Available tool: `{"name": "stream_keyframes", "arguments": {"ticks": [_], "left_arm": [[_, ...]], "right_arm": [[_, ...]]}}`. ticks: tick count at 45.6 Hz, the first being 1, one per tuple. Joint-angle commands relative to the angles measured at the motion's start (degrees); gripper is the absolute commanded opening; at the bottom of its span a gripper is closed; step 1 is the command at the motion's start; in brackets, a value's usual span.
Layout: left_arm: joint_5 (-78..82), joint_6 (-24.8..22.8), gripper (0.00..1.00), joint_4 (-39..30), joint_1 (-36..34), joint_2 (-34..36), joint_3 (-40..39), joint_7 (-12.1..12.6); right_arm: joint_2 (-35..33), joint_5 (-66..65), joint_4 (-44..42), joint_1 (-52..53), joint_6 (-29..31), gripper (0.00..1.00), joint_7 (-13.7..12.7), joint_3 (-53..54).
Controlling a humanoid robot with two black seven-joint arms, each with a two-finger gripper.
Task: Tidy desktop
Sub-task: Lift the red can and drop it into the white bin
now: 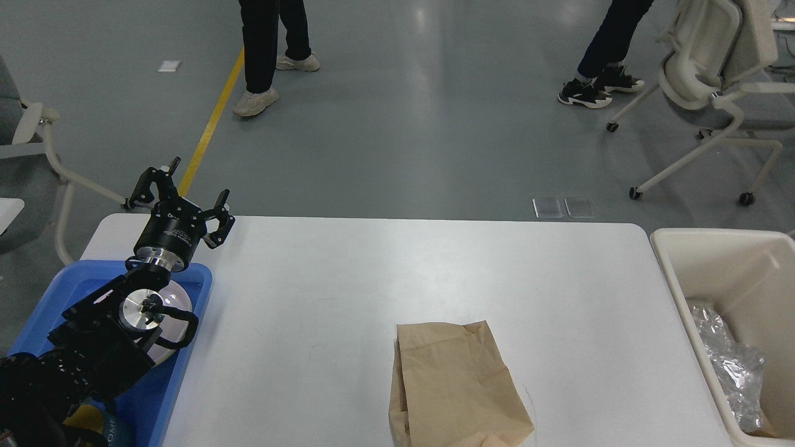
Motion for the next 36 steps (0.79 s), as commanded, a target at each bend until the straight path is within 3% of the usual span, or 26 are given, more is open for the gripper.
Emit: {"name": "stream_keyframes", "arguments": {"ticks": [1,16,24,36], "left_arm": [[0.0,0.0,0.97,0.0,0.0,0.0,0.0,0.0],[0.0,0.0,0.97,0.0,0.0,0.0,0.0,0.0],[0.0,0.0,0.97,0.0,0.0,0.0,0.0,0.0],[0.0,0.0,0.97,0.0,0.0,0.0,0.0,0.0]], "right_arm": [[-0.5,0.0,-0.6,-7.2,-7.3,0.0,0.2,2.8],[0.5,5.0,-6.4,-28.5,-8.3,0.0,0.2,14.4],[6.5,6.6,-11.9,-38.7,-8.4,0.0,0.2,18.4],[10.4,6.6,-16.7,-46.4,-8.5,0.0,0.3,26.8]]}}
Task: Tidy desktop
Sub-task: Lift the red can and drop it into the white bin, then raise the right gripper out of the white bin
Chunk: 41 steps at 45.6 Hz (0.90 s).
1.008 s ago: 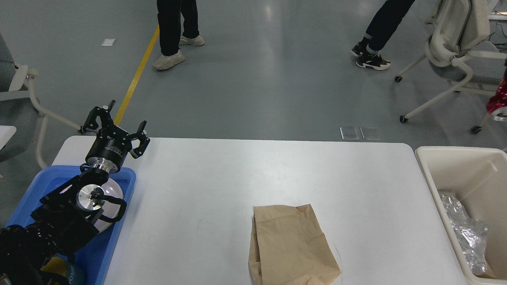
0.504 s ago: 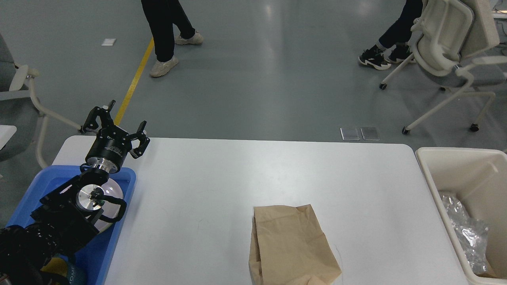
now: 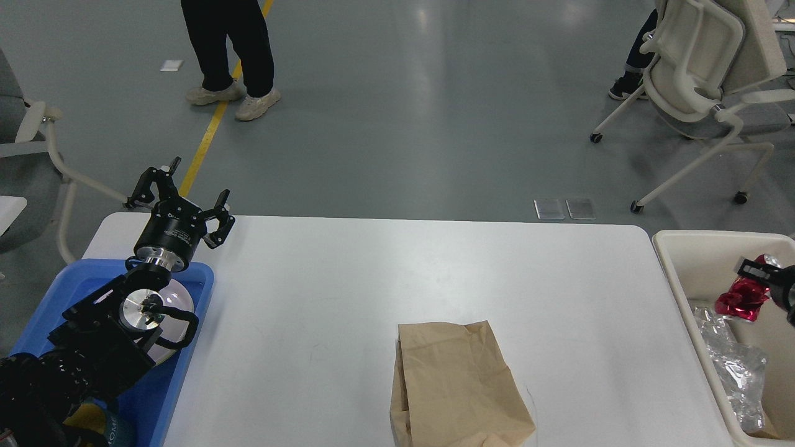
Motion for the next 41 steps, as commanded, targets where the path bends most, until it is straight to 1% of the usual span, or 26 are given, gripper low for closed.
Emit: {"name": "stream_keyframes", "arguments": {"ticks": [1,8,9,11,12,13,14,15,17,25,32,41], "left_arm": [[0.0,0.0,0.97,0.0,0.0,0.0,0.0,0.0],[0.0,0.0,0.97,0.0,0.0,0.0,0.0,0.0],[0.0,0.0,0.97,0.0,0.0,0.0,0.0,0.0],[0.0,0.0,0.97,0.0,0.0,0.0,0.0,0.0],[0.0,0.0,0.97,0.0,0.0,0.0,0.0,0.0],[0.0,-0.1,0.97,0.0,0.0,0.0,0.0,0.0],[0.0,0.0,0.97,0.0,0.0,0.0,0.0,0.0],[0.0,0.0,0.97,0.0,0.0,0.0,0.0,0.0],[0.0,0.0,0.97,0.0,0.0,0.0,0.0,0.0],[0.0,0.0,0.97,0.0,0.0,0.0,0.0,0.0],[0.0,0.0,0.97,0.0,0.0,0.0,0.0,0.0],[0.0,-0.1,0.97,0.0,0.0,0.0,0.0,0.0]], "right_arm": [[0.9,0.0,-1.1,-1.6,-0.2,0.0,0.1,3.0],[0.8,0.0,-1.1,-1.7,-0.2,0.0,0.1,2.8],[0.8,0.0,-1.2,-1.7,-0.2,0.07,0.1,2.7],[0.5,0.0,-1.2,-1.7,-0.2,0.31,0.1,2.5],[0.4,0.0,-1.2,-1.7,-0.2,0.42,0.1,2.3],[0.4,-0.1,-1.2,-1.7,-0.3,0.5,0.1,2.3],[0.3,-0.1,-1.2,-1.6,-0.3,0.56,0.1,2.3],[0.3,0.0,-1.2,-1.6,-0.3,0.59,0.1,2.3],[0.2,-0.1,-1.3,-1.6,-0.3,0.62,0.1,2.3],[-1.3,-0.1,-1.3,-1.6,-0.3,0.64,0.1,2.1],[-1.8,-0.1,-1.3,-0.9,-1.7,0.82,0.1,2.1],[-2.1,-0.1,-1.3,-0.9,-2.3,0.83,0.1,2.1]]}}
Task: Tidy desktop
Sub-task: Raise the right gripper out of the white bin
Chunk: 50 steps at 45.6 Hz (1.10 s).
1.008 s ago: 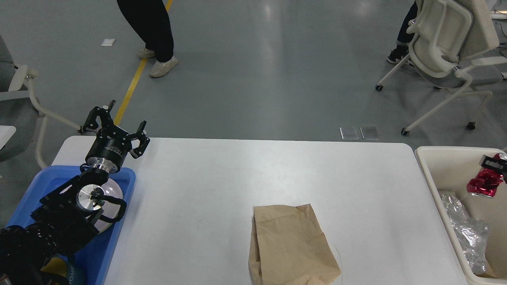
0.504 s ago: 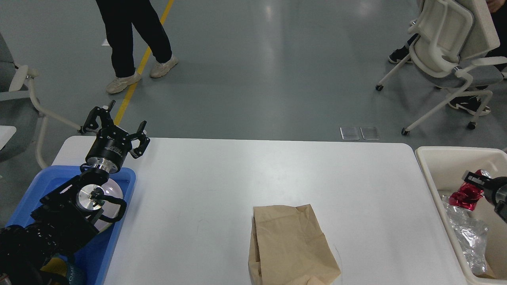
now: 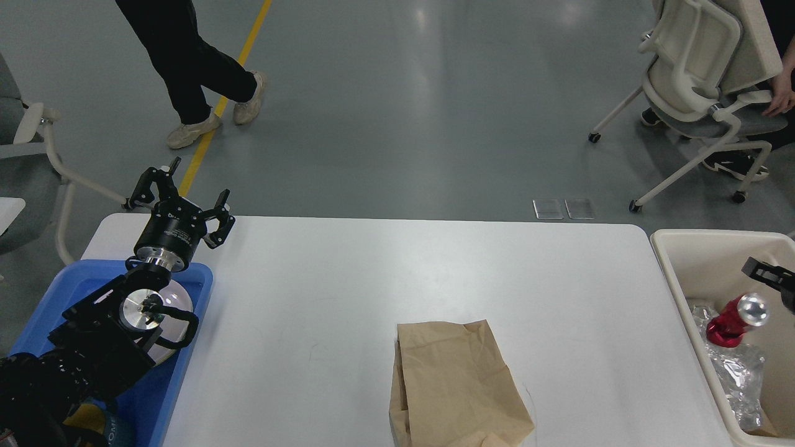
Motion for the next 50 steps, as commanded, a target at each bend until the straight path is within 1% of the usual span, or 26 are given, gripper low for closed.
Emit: {"name": "stream_keyframes", "arguments": {"ticks": [1,5,8,9,12,13,19,22,27,35,39,42,45,50], "left_arm": [[0.0,0.0,0.97,0.0,0.0,0.0,0.0,0.0],[0.0,0.0,0.97,0.0,0.0,0.0,0.0,0.0],[0.0,0.0,0.97,0.0,0.0,0.0,0.0,0.0],[0.0,0.0,0.97,0.0,0.0,0.0,0.0,0.0],[0.0,0.0,0.97,0.0,0.0,0.0,0.0,0.0],[0.0,0.0,0.97,0.0,0.0,0.0,0.0,0.0],[0.0,0.0,0.97,0.0,0.0,0.0,0.0,0.0],[0.0,0.0,0.97,0.0,0.0,0.0,0.0,0.0],[0.0,-0.1,0.97,0.0,0.0,0.0,0.0,0.0],[0.0,0.0,0.97,0.0,0.0,0.0,0.0,0.0],[0.0,0.0,0.97,0.0,0.0,0.0,0.0,0.0],[0.0,0.0,0.97,0.0,0.0,0.0,0.0,0.0],[0.0,0.0,0.97,0.0,0.0,0.0,0.0,0.0],[0.0,0.0,0.97,0.0,0.0,0.0,0.0,0.0]], "right_arm": [[-0.1,0.0,0.0,0.0,-0.1,0.83,0.0,0.0],[-0.1,0.0,0.0,0.1,-0.1,0.85,0.0,0.0],[-0.2,0.0,0.4,0.7,-0.1,0.93,0.0,0.0],[-0.5,0.1,0.9,1.3,0.1,0.97,0.0,-0.3],[-2.0,0.0,2.5,4.2,1.1,1.0,0.2,-1.6],[-3.1,0.0,5.9,7.2,1.6,1.0,0.2,-3.3],[-7.8,-0.1,18.8,21.5,4.1,1.0,0.4,-11.4],[-9.2,0.0,24.2,29.3,8.5,1.0,0.4,-15.0],[-10.3,-0.1,29.5,40.7,19.5,1.0,0.3,-17.1],[-9.2,-0.5,30.9,53.4,42.1,1.0,-0.2,-17.2],[-6.4,-1.8,31.0,58.0,50.9,1.0,-0.4,-17.3],[-3.7,-4.2,31.0,60.1,55.1,1.0,-0.4,-17.3],[-0.7,-7.1,31.1,61.8,57.8,1.0,-0.3,-17.3],[5.2,-9.1,32.4,63.5,57.9,1.0,-0.3,-17.3]]}}
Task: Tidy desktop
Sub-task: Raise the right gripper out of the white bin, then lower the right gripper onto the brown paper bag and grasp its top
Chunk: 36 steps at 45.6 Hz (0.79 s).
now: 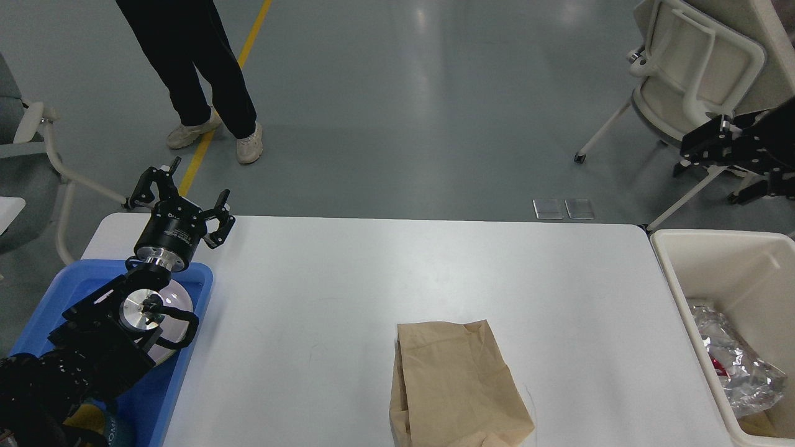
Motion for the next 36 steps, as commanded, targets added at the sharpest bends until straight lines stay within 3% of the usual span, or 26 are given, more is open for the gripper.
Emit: {"name": "stream_keyframes", "arguments": {"ticks": [1,10,24,36], "left_arm": [[0.0,0.0,0.97,0.0,0.0,0.0,0.0,0.0],[0.0,0.0,0.97,0.0,0.0,0.0,0.0,0.0],[0.0,0.0,0.97,0.0,0.0,0.0,0.0,0.0],[0.0,0.0,0.97,0.0,0.0,0.0,0.0,0.0]], "right_arm": [[7.3,-2.3,1.8,2.1,1.1,1.0,0.0,0.0],[18.2,-2.2,6.6,3.5,1.1,1.0,0.1,1.7],[31.1,-2.0,5.4,-6.2,1.1,1.0,0.0,10.1],[33.3,-2.1,4.3,-12.3,1.1,1.0,0.0,13.6]]}}
